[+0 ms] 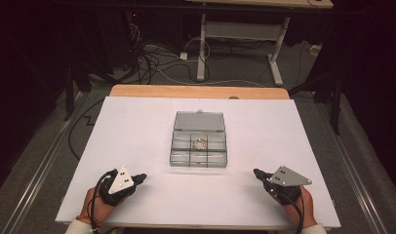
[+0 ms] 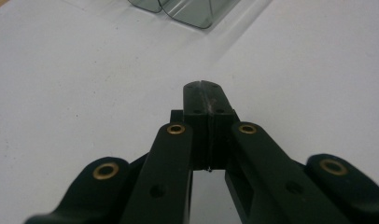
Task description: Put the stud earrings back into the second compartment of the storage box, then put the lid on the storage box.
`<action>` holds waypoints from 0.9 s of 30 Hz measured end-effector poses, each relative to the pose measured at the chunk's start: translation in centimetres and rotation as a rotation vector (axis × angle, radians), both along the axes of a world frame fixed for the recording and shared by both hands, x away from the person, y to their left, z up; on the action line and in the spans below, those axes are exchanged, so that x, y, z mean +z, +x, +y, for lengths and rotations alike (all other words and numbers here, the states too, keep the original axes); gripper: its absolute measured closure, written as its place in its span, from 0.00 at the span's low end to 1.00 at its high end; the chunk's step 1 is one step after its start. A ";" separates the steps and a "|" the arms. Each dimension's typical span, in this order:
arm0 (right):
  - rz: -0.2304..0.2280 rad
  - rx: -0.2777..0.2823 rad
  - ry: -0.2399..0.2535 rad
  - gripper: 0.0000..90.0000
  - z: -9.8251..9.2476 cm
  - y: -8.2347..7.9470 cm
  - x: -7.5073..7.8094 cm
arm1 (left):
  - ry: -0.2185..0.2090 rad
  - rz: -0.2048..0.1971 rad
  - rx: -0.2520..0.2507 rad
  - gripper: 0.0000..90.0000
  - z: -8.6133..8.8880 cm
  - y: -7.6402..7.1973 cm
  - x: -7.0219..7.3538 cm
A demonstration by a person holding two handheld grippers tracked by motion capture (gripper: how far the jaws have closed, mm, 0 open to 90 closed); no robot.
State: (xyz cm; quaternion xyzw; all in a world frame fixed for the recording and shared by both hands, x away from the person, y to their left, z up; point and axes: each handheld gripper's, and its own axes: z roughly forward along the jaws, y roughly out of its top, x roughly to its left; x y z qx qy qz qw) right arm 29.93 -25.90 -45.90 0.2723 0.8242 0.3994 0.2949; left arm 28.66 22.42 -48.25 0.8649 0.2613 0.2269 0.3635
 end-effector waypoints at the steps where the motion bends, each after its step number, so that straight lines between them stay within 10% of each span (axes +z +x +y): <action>1: 0.004 0.000 0.002 1.00 0.0 0.1 0.0 | -0.001 0.003 0.000 0.98 0.0 0.0 0.0; 16: 0.032 0.016 -0.025 1.00 0.5 1.0 -0.5 | -0.039 0.027 0.007 0.97 0.6 0.8 -0.2; 27: 0.055 0.004 -0.001 1.00 0.3 3.5 -0.4 | -0.042 0.043 0.009 0.97 -0.9 4.3 0.3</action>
